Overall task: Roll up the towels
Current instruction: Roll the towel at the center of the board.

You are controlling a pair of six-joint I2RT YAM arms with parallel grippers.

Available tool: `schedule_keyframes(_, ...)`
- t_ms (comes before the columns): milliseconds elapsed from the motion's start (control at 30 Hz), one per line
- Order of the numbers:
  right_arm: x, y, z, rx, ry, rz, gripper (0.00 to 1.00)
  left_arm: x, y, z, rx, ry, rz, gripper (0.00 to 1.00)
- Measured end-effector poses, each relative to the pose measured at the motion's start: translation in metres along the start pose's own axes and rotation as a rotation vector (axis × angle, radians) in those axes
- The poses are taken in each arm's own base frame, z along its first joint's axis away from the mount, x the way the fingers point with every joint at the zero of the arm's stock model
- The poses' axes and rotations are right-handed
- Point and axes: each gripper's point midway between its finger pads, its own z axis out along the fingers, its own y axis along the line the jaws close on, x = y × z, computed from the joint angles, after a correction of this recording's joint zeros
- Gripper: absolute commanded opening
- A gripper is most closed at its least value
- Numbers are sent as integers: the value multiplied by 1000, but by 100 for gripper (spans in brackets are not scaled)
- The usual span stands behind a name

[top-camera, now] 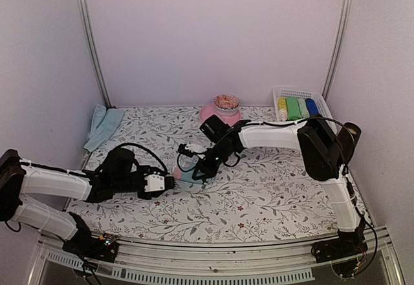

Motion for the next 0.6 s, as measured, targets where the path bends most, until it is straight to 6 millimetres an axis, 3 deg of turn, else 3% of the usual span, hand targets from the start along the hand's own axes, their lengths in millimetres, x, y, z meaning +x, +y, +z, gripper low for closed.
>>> schedule_keyframes(400, -7, 2, 7, -89, -8, 58, 16, 5, -2, 38, -69, 74, 149, 45)
schedule_keyframes(600, -7, 2, 7, -139, -23, 73, 16, 1, 8, 51, -100, 81, 186, 46)
